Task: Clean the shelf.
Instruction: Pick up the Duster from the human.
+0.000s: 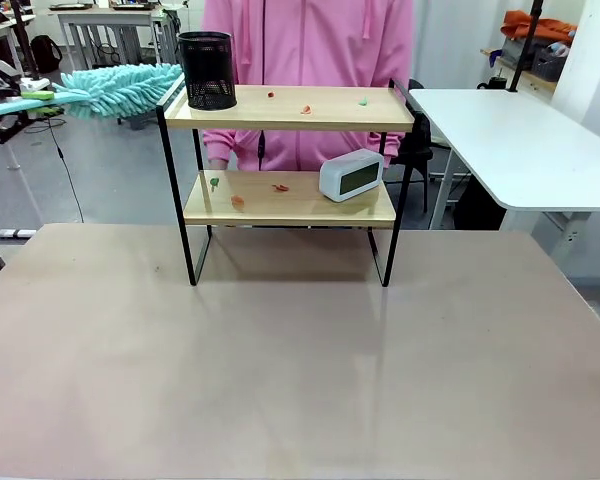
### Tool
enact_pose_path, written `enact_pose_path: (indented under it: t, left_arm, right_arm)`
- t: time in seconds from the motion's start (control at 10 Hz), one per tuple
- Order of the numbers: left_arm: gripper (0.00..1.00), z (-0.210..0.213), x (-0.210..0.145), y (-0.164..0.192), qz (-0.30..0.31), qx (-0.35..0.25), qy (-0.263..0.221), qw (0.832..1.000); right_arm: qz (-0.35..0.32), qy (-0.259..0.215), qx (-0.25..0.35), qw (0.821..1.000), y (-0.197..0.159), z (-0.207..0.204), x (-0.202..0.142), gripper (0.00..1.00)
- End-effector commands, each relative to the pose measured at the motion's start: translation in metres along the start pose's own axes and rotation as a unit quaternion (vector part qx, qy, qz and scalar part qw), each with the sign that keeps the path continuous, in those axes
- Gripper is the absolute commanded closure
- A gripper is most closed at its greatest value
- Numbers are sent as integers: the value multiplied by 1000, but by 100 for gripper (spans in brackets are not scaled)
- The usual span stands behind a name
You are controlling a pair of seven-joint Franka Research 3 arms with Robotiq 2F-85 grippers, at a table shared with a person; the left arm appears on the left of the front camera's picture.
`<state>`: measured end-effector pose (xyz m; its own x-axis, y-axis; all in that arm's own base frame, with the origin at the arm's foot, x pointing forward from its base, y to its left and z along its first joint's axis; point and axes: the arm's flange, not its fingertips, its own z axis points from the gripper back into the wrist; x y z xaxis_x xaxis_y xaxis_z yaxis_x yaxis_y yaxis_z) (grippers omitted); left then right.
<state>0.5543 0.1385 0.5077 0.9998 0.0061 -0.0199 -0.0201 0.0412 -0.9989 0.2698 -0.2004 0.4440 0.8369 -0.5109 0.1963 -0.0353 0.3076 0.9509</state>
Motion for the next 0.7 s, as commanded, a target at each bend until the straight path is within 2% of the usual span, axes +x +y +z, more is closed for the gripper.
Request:
enact_pose_path:
  t: [0.0, 0.1, 0.2, 0.3, 0.4, 0.6]
  left_arm:
    - [100, 31, -57, -20, -50, 7, -29, 998]
    - [100, 49, -91, -25, -51, 10, -28, 998]
    - [100, 60, -129, -26, -57, 37, -14, 998]
    - [100, 67, -163, -23, -70, 93, 34, 993]
    - [100, 79, -188, -15, -92, 156, 107, 978]
    - [100, 94, -219, -10, -102, 210, 184, 955]
  right_arm:
    - [13, -6, 9, 1000, 1, -1, 3, 0]
    - [13, -6, 9, 1000, 1, -1, 3, 0]
    - [13, -6, 9, 1000, 1, -1, 3, 0]
    - [13, -6, 9, 1000, 1, -1, 3, 0]
    - [13, -6, 9, 1000, 1, -1, 3, 0]
    - [13, -6, 9, 1000, 1, -1, 3, 0]
